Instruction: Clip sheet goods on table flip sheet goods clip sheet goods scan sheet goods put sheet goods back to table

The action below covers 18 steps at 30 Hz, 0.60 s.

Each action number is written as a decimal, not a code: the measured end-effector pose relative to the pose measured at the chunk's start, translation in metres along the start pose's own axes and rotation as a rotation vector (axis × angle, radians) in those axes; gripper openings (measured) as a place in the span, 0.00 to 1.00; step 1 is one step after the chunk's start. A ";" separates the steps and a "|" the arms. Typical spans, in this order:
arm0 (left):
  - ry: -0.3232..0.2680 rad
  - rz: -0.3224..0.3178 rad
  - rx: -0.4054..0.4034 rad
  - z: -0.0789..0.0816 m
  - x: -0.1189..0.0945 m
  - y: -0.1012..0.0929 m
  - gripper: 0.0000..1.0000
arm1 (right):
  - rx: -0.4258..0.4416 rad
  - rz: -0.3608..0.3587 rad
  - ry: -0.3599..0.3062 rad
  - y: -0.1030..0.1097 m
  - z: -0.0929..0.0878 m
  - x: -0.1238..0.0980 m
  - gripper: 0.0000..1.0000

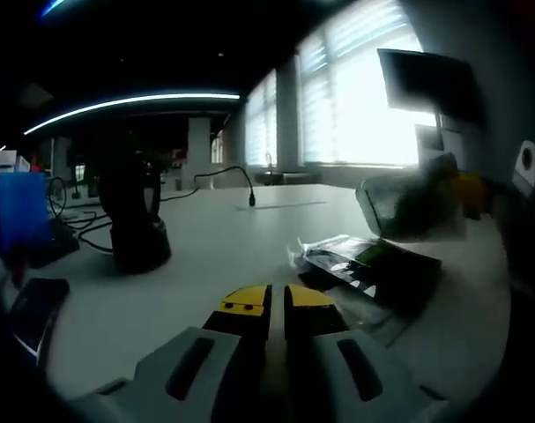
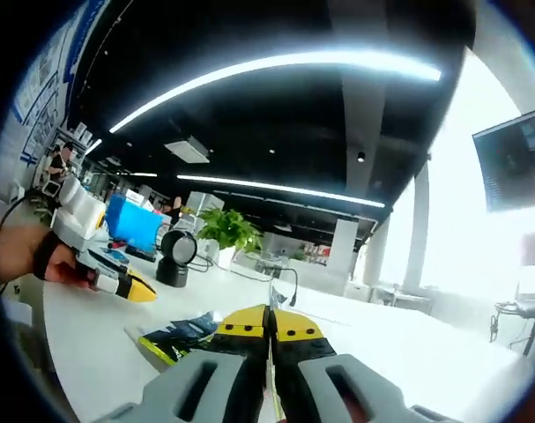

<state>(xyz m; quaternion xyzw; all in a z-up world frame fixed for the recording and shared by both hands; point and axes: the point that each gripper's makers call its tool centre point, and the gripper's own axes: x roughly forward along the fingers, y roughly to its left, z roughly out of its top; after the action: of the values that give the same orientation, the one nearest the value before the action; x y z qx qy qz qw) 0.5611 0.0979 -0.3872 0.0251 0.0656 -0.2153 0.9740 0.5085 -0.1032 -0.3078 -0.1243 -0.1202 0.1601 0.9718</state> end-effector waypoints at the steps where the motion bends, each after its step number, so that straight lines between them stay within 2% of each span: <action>1: 0.001 0.000 0.001 0.000 0.000 0.000 0.00 | 0.007 -0.008 -0.004 -0.002 0.001 0.000 0.00; 10: 0.005 0.001 0.010 0.000 -0.001 -0.002 0.00 | 0.104 -0.076 -0.035 -0.026 0.000 -0.006 0.00; 18: 0.006 0.004 0.014 0.000 -0.001 -0.003 0.00 | 0.147 -0.121 -0.033 -0.041 -0.003 -0.013 0.00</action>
<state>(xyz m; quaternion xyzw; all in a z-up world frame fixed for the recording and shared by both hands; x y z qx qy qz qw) 0.5585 0.0956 -0.3873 0.0329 0.0670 -0.2135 0.9741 0.5093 -0.1457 -0.3018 -0.0425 -0.1313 0.1116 0.9841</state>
